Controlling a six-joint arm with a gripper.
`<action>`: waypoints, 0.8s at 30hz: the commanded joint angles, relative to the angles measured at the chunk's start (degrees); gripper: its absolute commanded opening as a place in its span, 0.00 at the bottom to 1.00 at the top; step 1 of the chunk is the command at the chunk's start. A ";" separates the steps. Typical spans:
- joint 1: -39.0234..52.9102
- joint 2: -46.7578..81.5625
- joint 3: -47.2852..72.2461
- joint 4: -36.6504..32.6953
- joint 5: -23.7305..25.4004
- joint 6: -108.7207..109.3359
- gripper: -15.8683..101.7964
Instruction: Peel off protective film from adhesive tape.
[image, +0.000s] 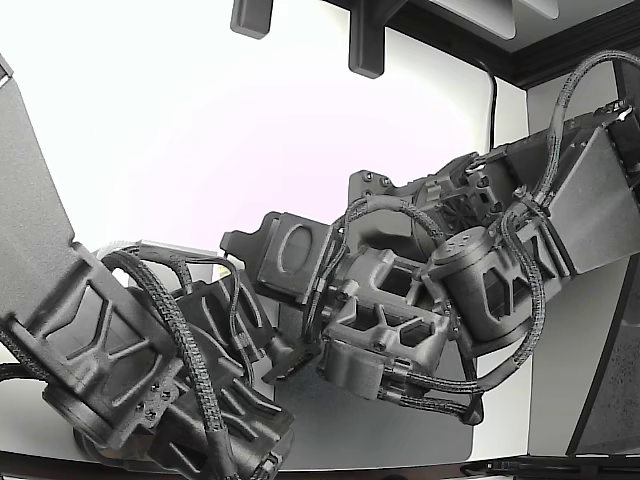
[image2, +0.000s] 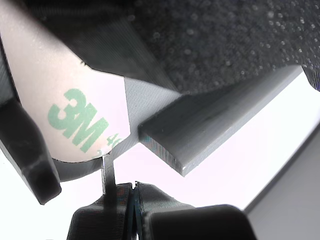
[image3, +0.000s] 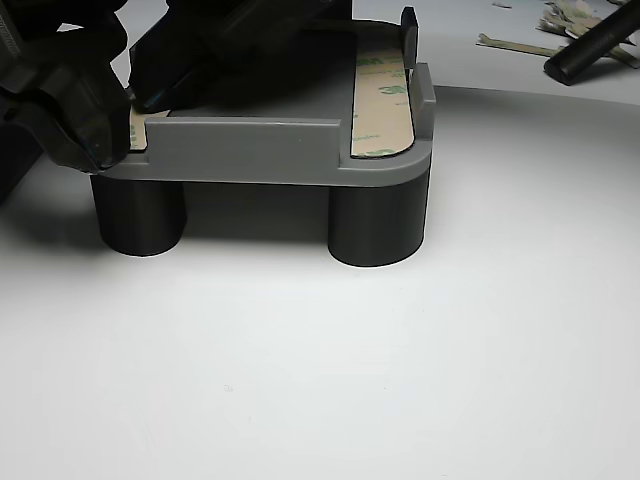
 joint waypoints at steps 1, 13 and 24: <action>-0.26 0.88 -1.85 -0.18 0.18 0.09 0.04; -0.18 1.05 -1.85 0.18 -0.26 0.70 0.04; 0.09 1.93 -1.49 0.00 -0.35 1.05 0.04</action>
